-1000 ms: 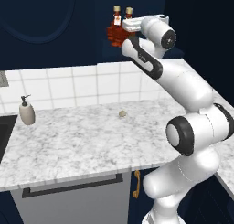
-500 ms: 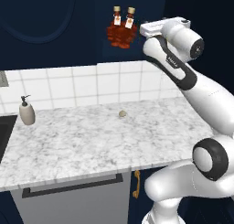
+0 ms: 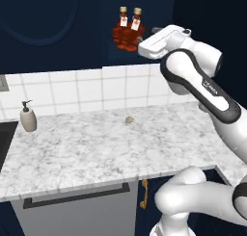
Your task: Put the shaker and condiment bottle from the counter next to their counterparts in the cabinet.
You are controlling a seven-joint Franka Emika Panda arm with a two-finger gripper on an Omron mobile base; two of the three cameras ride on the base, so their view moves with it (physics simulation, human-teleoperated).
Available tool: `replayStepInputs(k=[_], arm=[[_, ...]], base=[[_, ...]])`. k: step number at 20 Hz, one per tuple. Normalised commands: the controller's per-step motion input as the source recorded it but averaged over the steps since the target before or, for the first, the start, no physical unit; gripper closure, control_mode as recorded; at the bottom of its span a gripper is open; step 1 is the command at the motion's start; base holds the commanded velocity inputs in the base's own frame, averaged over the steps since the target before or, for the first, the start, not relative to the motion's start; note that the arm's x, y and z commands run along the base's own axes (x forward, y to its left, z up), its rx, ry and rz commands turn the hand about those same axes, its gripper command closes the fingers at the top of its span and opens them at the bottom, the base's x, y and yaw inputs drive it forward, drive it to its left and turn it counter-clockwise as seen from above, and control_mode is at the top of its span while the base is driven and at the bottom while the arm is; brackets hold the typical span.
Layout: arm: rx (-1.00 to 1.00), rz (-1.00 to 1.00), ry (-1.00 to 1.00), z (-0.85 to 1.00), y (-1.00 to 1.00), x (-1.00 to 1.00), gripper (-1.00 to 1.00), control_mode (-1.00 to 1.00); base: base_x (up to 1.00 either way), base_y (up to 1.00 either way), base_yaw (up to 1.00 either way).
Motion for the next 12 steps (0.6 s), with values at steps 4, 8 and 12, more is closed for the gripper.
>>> replayStepInputs(k=[4, 8, 12], arm=[[-0.16, 0.40, 0.00, -0.06, 0.54, -1.00, -1.00, -1.00], [-0.21, 0.45, 0.00, -0.13, 0.14, -1.00, -1.00, -1.00], [-0.24, 0.40, 0.00, -0.30, 0.00, -1.00, -1.00, -1.00]], base=[[0.00, 0.00, 0.00], [0.00, 0.00, 0.00], [0.00, 0.00, 0.00]])
